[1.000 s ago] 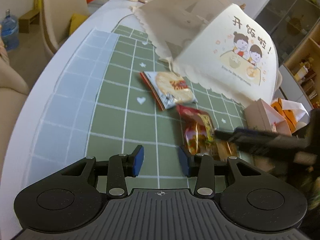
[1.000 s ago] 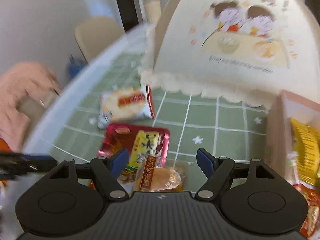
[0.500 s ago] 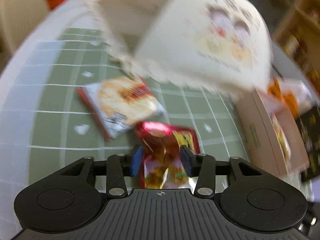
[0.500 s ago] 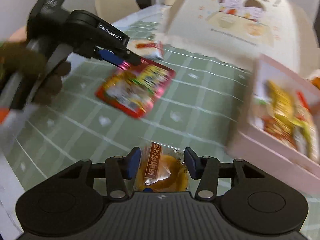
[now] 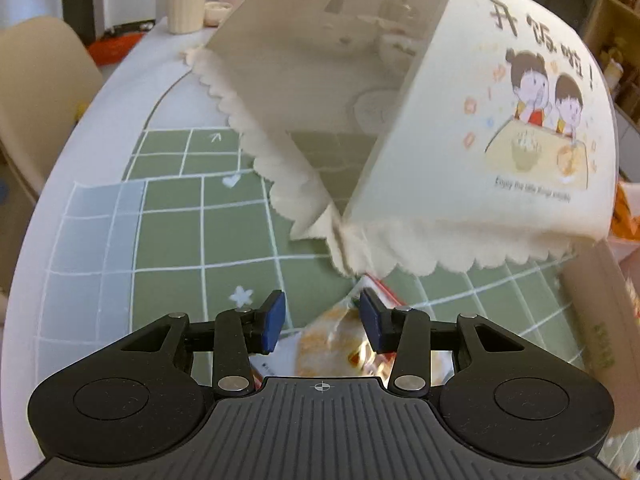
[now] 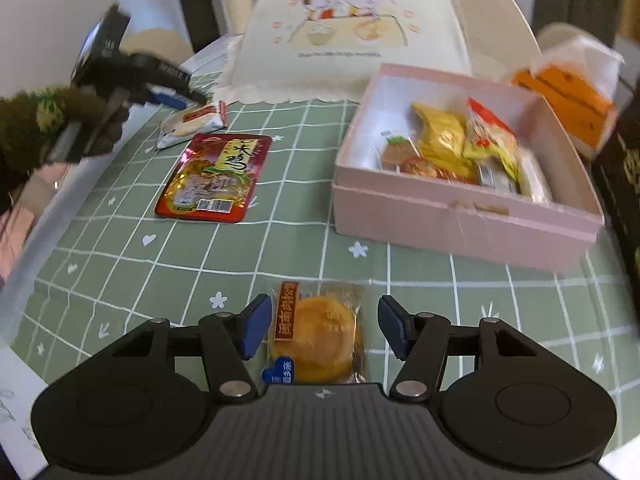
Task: Organize snacks
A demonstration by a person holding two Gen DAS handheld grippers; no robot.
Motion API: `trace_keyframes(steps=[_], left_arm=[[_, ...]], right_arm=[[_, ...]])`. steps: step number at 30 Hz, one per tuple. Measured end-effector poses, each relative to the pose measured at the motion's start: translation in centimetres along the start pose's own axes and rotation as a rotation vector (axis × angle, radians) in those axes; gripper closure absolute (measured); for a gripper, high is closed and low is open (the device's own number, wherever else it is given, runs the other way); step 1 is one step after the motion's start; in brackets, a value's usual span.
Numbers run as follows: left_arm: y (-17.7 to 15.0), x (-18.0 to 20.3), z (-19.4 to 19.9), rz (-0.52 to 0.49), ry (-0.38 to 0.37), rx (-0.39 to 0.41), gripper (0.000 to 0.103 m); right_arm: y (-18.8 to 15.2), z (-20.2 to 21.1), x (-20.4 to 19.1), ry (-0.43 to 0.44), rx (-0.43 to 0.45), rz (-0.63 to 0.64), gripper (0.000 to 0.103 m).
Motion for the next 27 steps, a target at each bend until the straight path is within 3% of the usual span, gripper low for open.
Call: trace_keyframes(steps=[3,8,10,14,18,23,27], left_arm=[[-1.9,0.8,1.6,-0.046,-0.039,-0.02,0.062],[-7.1,4.8,5.2,-0.248,-0.035,-0.03,0.061],[-8.7,5.6,6.2,-0.255,-0.039,-0.053,0.061],[-11.3,6.1,8.1,-0.195,-0.059,-0.091,0.061],[-12.0,4.8,10.6,-0.036,-0.029,-0.066,0.061],[-11.4,1.0,14.0,0.205,0.054,-0.006,0.062],[-11.8,0.0,15.2,0.236,0.089,0.034,0.062]], right_arm=[[-0.3,-0.4,0.3,0.01,-0.005,-0.015,0.04],[-0.8,-1.2,0.4,0.037,-0.029,-0.026,0.04],[-0.8,-1.2,0.2,0.047,-0.031,-0.015,0.04],[-0.1,-0.4,-1.0,0.054,-0.004,0.08,0.04],[2.6,-0.2,-3.4,0.09,0.04,0.16,0.039],[8.0,-1.8,-10.8,0.166,0.107,0.328,0.034],[10.8,-6.4,-16.6,0.206,0.1,0.39,0.034]])
Point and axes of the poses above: each gripper's, at about its wrist camera, not at the fingertips, and z roughly against the way its jaws point, x to its right, y to its top, the point moved 2 cm from there along -z, roughly the way its jaws point
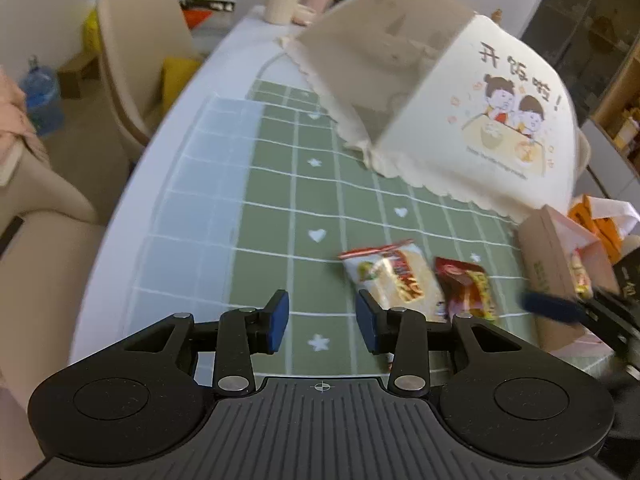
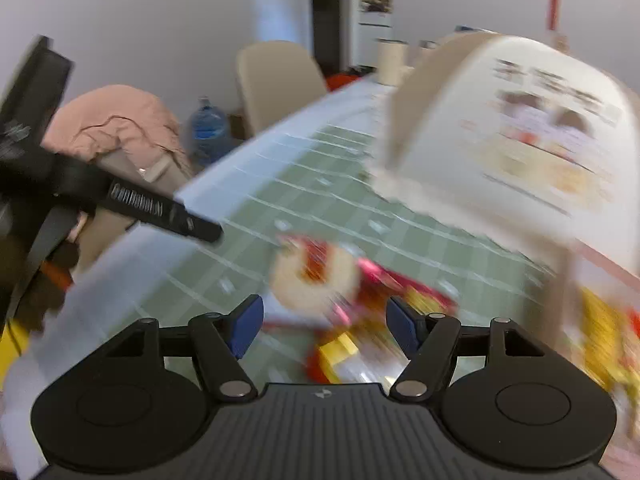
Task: Organize snacks
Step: 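Release the cake packet and grasp the white Wangwang rice-cracker bag with right tool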
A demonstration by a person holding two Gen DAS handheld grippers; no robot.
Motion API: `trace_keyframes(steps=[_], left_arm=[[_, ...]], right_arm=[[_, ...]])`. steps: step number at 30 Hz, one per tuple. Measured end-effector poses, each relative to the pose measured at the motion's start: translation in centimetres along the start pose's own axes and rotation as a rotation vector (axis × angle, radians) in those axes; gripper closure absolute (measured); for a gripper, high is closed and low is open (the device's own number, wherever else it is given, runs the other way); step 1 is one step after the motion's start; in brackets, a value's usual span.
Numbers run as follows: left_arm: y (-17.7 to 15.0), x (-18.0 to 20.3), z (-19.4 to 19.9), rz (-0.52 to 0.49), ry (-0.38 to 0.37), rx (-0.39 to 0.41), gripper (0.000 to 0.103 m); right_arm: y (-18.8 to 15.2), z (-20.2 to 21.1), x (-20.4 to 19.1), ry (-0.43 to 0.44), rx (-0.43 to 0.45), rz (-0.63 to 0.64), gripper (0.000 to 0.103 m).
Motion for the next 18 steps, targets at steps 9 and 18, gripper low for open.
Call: trace_keyframes(steps=[9,18], left_arm=[[-1.8,-0.7,0.6,0.01,0.016,-0.015,0.062],[-3.2,0.0,2.8,0.019,0.039,0.009,0.061]], right_arm=[[1.1,-8.8,-1.1,-0.128,-0.085,0.017,0.032],[0.7,-4.5,-1.7,0.038,-0.064,-0.041,0.063]])
Point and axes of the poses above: each gripper's, at about its wrist camera, not at the fingertips, and z roughly against the way its jaws point, x to its right, y to its top, the point moved 2 cm from there along -z, roughly the way its jaws point
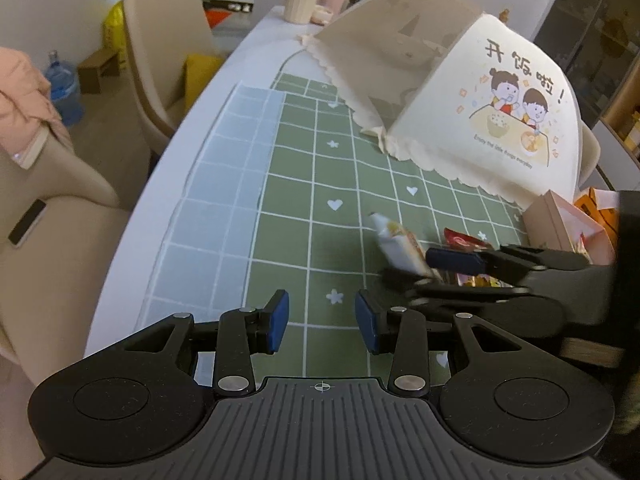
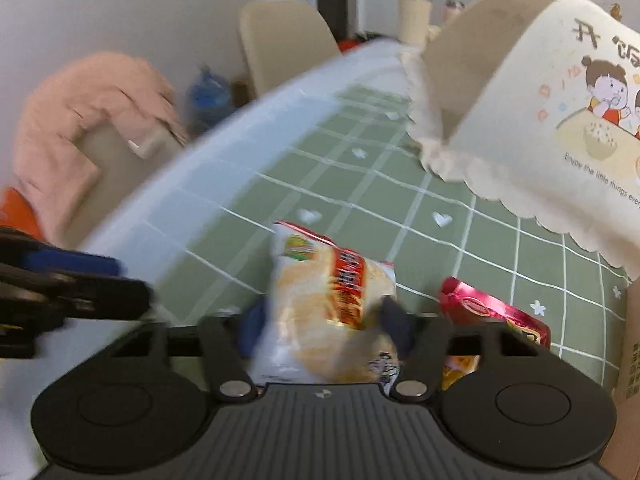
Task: Organize snacks
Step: 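Release the cake packet and grasp the white Wangwang rice-cracker bag with right tool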
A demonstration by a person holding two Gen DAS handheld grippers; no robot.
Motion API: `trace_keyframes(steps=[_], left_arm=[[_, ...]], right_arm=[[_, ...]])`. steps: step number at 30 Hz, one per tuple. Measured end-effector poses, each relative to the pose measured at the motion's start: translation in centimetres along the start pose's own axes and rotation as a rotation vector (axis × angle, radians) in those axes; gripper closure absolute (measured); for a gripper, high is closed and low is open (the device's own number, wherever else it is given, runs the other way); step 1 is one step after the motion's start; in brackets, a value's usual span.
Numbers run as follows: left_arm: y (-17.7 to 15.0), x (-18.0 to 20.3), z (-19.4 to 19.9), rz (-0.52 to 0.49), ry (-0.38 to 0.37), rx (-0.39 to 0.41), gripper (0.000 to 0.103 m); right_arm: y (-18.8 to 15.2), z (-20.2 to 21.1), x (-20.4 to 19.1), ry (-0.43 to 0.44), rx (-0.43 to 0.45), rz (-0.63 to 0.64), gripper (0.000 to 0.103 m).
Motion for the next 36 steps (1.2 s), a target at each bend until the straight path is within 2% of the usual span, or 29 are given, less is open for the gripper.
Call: trace_keyframes(steps=[1,2,4,6,7,10,12,15,19,21,23,24,27,28,30,32,36], left_arm=[[-0.2,0.2,0.4,0.001,0.008,0.006,0.062],[-0.5,0.4,0.8,0.001,0.016,0.009,0.061],[-1.0,0.9,1.4,-0.001,0.024,0.012,0.061],[-1.6,1.8,1.9,-0.004,0.027,0.014,0.061],[-2.0,2.1,2.2,-0.005,0.023,0.017,0.061],[-3.3,2.7,3.0,0.015,0.007,0.013,0.061],[-4.4,2.5,3.5,0.047,0.012,0.004,0.061],[-6.3,1.7,3.8,0.107,0.013,-0.027,0.062],[-8.3,1.3,3.8,0.136,-0.002,-0.057,0.062],[-8.9,1.0,3.7,0.143,-0.017,-0.068,0.062],[-9.4,0.7,3.3,0.153,-0.028,-0.076,0.062],[-9.5,0.6,3.2,0.157,-0.033,-0.08,0.062],[-9.8,0.4,2.7,0.159,-0.048,-0.086,0.062],[-9.8,0.4,2.6,0.154,-0.056,-0.087,0.062],[-9.9,0.7,2.5,0.137,-0.067,-0.093,0.062],[-10.0,1.3,2.4,0.107,-0.073,-0.103,0.062],[-10.8,4.5,2.1,0.022,-0.118,-0.146,0.062]], right_arm=[[0.0,1.3,0.0,0.034,0.022,-0.01,0.073],[-0.1,2.4,0.2,0.063,0.038,-0.019,0.075],[-0.6,4.7,0.3,0.103,0.057,-0.02,0.075],[-1.5,6.1,0.3,0.108,0.064,0.01,0.075],[-1.9,6.3,0.4,0.101,0.066,0.028,0.073],[-2.6,6.0,0.7,0.119,0.051,0.038,0.037],[-2.3,4.9,0.7,0.151,0.042,0.033,0.037],[-1.6,2.3,0.2,0.118,0.028,0.052,0.037],[-1.0,-1.6,-0.1,-0.012,0.01,0.066,0.037],[-0.8,-3.2,-0.1,-0.085,-0.007,0.071,0.025],[-1.0,-4.4,0.0,-0.061,-0.08,0.05,0.017],[-1.2,-4.5,0.0,-0.043,-0.078,0.044,0.014],[-1.5,-4.3,-0.3,-0.039,-0.086,0.06,0.016],[-1.4,-3.8,-0.3,-0.029,-0.091,0.047,0.026],[-1.2,-1.6,-0.2,0.063,-0.077,0.001,0.027],[-1.1,1.9,-0.4,0.122,-0.022,-0.009,0.027],[-2.5,9.2,1.3,0.125,0.054,-0.013,0.027]])
Point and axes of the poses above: each gripper's, at about its wrist camera, not at the fingertips, and z roughly against the way its jaws point, x to its right, y to its top, the point moved 2 cm from there along -z, roughly the way its jaws point
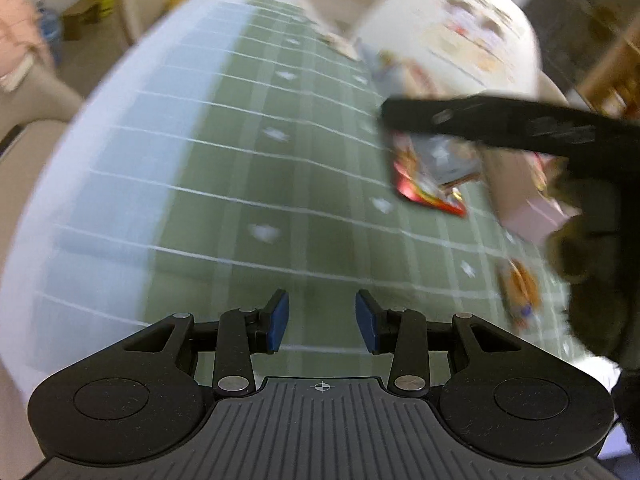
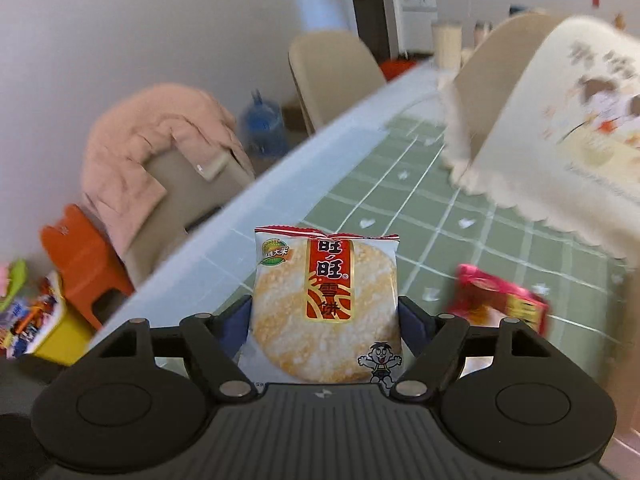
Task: Organize snacks
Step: 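Release the cake packet and grasp the white Wangwang rice-cracker bag with right tool, then grasp the Peppa Pig candy bag with left tool while right tool holds the rice-cracker bag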
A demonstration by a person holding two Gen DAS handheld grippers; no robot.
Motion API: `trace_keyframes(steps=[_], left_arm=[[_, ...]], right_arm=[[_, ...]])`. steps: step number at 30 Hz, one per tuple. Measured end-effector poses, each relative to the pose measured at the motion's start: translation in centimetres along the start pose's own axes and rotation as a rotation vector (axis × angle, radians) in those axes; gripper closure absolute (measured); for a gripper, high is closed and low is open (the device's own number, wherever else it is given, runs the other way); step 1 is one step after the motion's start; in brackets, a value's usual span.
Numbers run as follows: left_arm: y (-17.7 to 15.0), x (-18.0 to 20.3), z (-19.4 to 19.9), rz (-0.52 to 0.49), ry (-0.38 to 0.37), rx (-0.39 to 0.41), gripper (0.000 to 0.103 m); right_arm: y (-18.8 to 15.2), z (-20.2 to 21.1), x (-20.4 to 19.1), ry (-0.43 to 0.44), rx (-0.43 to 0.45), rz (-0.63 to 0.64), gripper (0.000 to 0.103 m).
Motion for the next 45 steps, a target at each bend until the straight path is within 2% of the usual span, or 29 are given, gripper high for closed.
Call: trace_keyframes(steps=[3,7,11,14,17,18,20,23,26,27,30,31,33,34,36,38,40,45], left_arm=[[-1.4,4.1,-0.7,-0.104,-0.08,-0.052,0.062],[-4.2,9.8,-1.2,-0.249,-0.175,-0.119,0.062],[-6.9,14.8,-1.3,-0.473,-0.204,-0.13,0.062],[-8.9,17.8,-1.8,-0.689,-0.164,-0.127,0.061],[-11.0,19.8,-2.9,-0.929,-0.07,-0.082,0.058],[-11.4,20.2,-3.2,-0.981,-0.04,-0.055,0.057],[-10.8,20.3,-3.9,-0.994,0.006,-0.032,0.057],[-8.6,19.7,-4.9,-0.89,0.068,-0.018,0.049],[-6.4,19.2,-6.2,-0.8,0.137,-0.01,0.046],[-6.0,19.1,-6.4,-0.784,0.131,-0.019,0.047],[-5.4,19.5,-6.5,-0.783,0.038,-0.084,0.037],[-5.0,19.3,-6.2,-0.752,-0.024,-0.119,0.036],[-3.1,18.9,-5.5,-0.612,-0.149,-0.166,0.038],[-1.9,18.6,-5.1,-0.541,-0.177,-0.157,0.039],[0.1,18.4,-4.8,-0.48,-0.147,-0.096,0.042],[1.3,18.5,-5.2,-0.499,-0.104,-0.072,0.042],[1.4,18.9,-5.9,-0.586,-0.11,-0.106,0.042],[-0.4,19.5,-6.9,-0.809,-0.209,-0.224,0.041]], right_arm=[[-2.3,4.5,2.5,-0.104,0.011,-0.018,0.027],[-7.8,9.8,6.1,-0.307,-0.022,-0.013,0.027],[-13.4,13.0,8.2,-0.422,-0.084,-0.032,0.027],[-17.0,14.3,9.7,-0.495,-0.12,-0.08,0.027],[-19.2,14.5,11.6,-0.486,-0.142,-0.194,0.027],[-19.8,14.4,11.9,-0.477,-0.149,-0.228,0.027],[-21.1,14.2,12.5,-0.46,-0.16,-0.289,0.026],[-21.8,14.2,11.9,-0.484,-0.127,-0.297,0.024],[-22.3,14.3,11.4,-0.491,-0.11,-0.298,0.022],[-22.4,14.2,11.4,-0.488,-0.104,-0.301,0.02],[-22.3,14.1,11.6,-0.489,-0.097,-0.302,0.016],[-22.2,14.0,11.8,-0.489,-0.094,-0.302,0.015],[-22.3,13.9,11.9,-0.493,-0.082,-0.304,0.013],[-22.4,13.9,11.9,-0.497,-0.074,-0.306,0.012],[-22.5,13.8,11.6,-0.513,-0.057,-0.31,0.011],[-22.6,13.7,11.4,-0.525,-0.05,-0.32,0.01],[-22.7,13.8,11.5,-0.526,-0.051,-0.33,0.009],[-23.0,14.0,11.3,-0.509,-0.072,-0.322,0.005]])
Point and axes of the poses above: each gripper's, at about its wrist camera, not at the fingertips, and z roughly against the way its jaws point, x to its right, y to its top, the point moved 2 cm from there along -z, roughly the way its jaws point
